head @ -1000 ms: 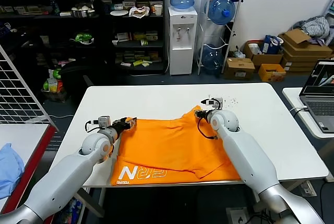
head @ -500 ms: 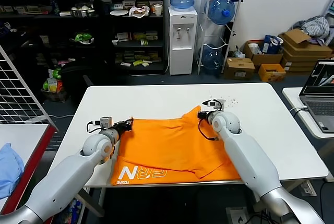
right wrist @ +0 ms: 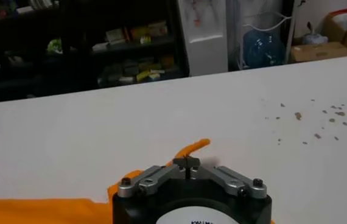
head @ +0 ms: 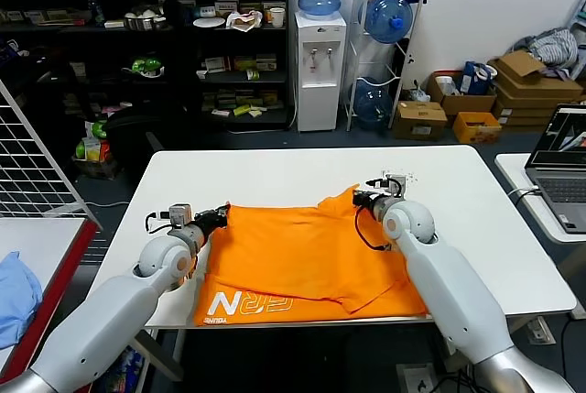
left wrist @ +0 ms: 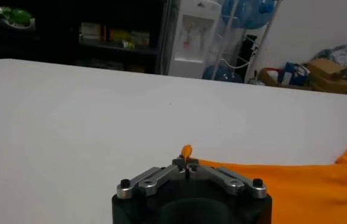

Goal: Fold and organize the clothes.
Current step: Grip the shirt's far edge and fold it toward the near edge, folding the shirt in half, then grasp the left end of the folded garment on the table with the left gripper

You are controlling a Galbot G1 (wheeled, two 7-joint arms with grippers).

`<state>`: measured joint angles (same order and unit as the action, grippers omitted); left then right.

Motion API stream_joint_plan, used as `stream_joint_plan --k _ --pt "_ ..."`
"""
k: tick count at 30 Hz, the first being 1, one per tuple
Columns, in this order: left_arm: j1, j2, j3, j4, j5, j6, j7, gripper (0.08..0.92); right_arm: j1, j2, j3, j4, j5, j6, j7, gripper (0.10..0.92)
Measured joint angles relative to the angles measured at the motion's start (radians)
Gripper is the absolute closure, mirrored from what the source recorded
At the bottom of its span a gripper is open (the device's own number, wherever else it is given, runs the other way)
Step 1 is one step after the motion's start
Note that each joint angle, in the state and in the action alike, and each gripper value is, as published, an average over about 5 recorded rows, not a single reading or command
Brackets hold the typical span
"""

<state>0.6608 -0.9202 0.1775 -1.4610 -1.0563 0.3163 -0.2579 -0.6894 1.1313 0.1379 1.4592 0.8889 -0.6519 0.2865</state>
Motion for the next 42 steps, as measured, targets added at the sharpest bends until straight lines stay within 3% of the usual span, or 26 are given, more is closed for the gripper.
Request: stream_joint_plan --k 19,29,32,42 --pt "0.237 0.174 -0.122 -0.362 -0.047 0.018 -0.028 0.906 -0.324 -0.233 0.145 0.425 0.181 -0.049 0.112 0.902" --pt "0.393 0.24 -0.196 -0.491 -0.031 0.01 -0.028 0.906 -0.521 -0.305 0.235 0.616 0.223 -0.069 0.155 0.89" --pt "0.43 0.249 -0.208 -0.514 -0.028 0.009 -0.028 0.873 -0.578 -0.316 0.262 0.663 0.221 -0.074 0.158 0.829" --pt "0.5 0.248 -0.23 -0.551 -0.001 0.003 -0.039 0.59 -0.698 -0.326 0.344 0.754 0.199 -0.07 0.154 0.543"
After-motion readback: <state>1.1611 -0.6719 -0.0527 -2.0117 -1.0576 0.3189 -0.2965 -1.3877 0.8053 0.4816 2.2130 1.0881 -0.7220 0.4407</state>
